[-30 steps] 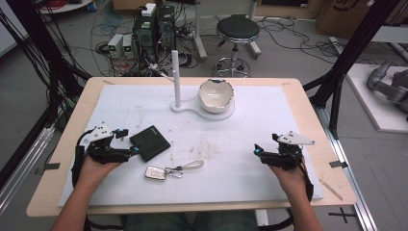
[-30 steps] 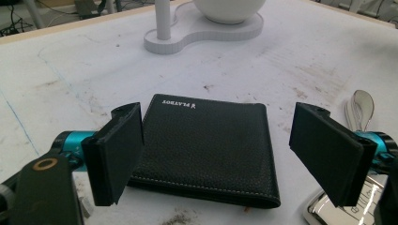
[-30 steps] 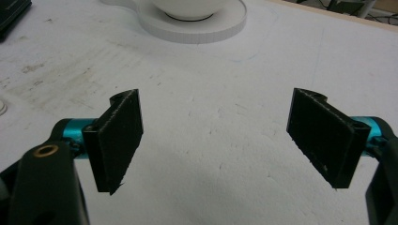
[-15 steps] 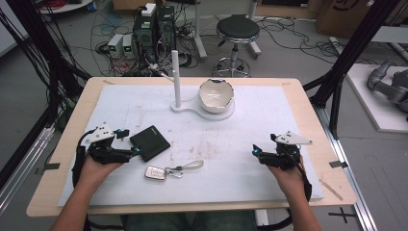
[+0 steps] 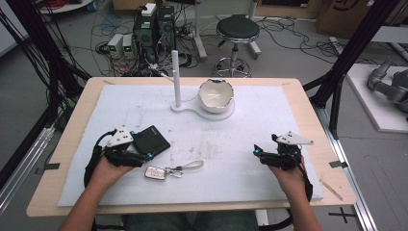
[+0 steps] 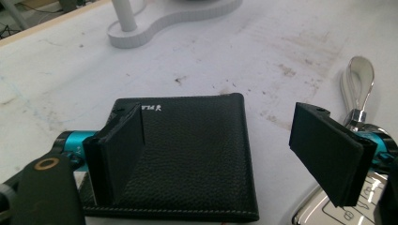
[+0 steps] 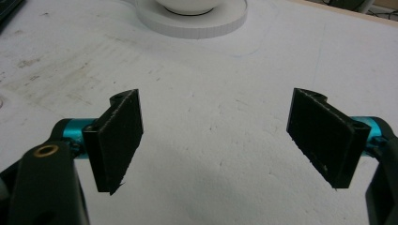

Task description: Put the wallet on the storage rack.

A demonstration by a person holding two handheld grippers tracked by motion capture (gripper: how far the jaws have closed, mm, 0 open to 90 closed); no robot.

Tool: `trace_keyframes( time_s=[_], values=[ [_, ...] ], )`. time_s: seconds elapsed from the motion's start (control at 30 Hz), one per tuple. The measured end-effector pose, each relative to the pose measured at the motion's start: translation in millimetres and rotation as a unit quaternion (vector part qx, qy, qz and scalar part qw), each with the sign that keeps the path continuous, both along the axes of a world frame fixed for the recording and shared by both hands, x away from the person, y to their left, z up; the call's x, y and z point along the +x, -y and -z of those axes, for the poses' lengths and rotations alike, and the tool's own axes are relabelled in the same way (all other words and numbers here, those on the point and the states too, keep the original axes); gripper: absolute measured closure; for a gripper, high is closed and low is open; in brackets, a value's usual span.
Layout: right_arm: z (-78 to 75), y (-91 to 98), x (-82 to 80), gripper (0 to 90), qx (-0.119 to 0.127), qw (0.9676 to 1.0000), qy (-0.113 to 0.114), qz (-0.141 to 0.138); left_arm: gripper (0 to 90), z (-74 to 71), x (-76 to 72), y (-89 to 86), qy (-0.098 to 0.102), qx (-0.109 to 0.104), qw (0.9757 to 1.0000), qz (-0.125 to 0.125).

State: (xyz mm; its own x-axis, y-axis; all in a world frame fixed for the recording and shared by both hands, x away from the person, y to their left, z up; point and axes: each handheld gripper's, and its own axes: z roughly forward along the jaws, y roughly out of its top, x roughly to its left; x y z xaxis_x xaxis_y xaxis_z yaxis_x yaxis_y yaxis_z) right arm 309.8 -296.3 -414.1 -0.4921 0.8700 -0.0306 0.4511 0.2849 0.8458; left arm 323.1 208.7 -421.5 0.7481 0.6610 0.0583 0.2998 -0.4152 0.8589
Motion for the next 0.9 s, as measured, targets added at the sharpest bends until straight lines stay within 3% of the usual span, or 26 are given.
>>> trace_keyframes(
  time_s=[0.3,0.33,0.37,0.5,0.63,0.73,0.8,0.83,0.87,0.9],
  values=[
    [0.2,-2.3,-2.4,19.0,-0.002,1.0000,0.002,-0.004,28.5,11.8,9.5,18.8,-0.015,0.049,0.9987,-0.005],
    [0.4,-2.0,-2.7,19.0,-0.003,1.0000,0.002,-0.006,32.7,14.4,9.6,21.1,-0.009,0.077,0.9970,-0.006],
    [0.3,-2.1,-3.3,19.0,-0.002,1.0000,0.000,-0.004,35.2,15.6,9.3,22.0,-0.002,0.093,0.9957,-0.006],
    [0.1,0.1,-4.5,19.0,-0.001,1.0000,0.000,-0.001,39.4,18.8,8.5,24.3,-0.014,0.104,0.9944,-0.005],
    [0.6,1.3,-3.9,19.0,-0.002,1.0000,0.002,-0.002,41.2,21.6,5.8,26.7,0.000,0.126,0.9920,-0.003],
    [1.0,-0.6,-3.8,19.1,-0.001,1.0000,-0.001,-0.004,47.2,21.4,5.5,25.3,-0.001,0.121,0.9927,0.002],
    [0.9,-2.3,-3.9,19.1,-0.002,1.0000,-0.002,-0.006,57.0,19.6,3.7,25.0,0.003,0.122,0.9924,0.015],
    [0.8,-3.8,-4.0,19.0,-0.002,1.0000,-0.001,-0.009,70.4,18.6,1.9,26.4,0.010,0.132,0.9909,0.024],
    [0.6,-4.3,-4.2,19.0,-0.004,0.9999,-0.001,-0.009,72.7,17.6,-0.2,29.2,0.017,0.147,0.9885,0.029],
    [0.8,-4.5,-4.1,19.0,-0.004,0.9999,0.001,-0.010,74.0,17.6,-0.2,29.2,0.017,0.147,0.9885,0.029]
  ],
)
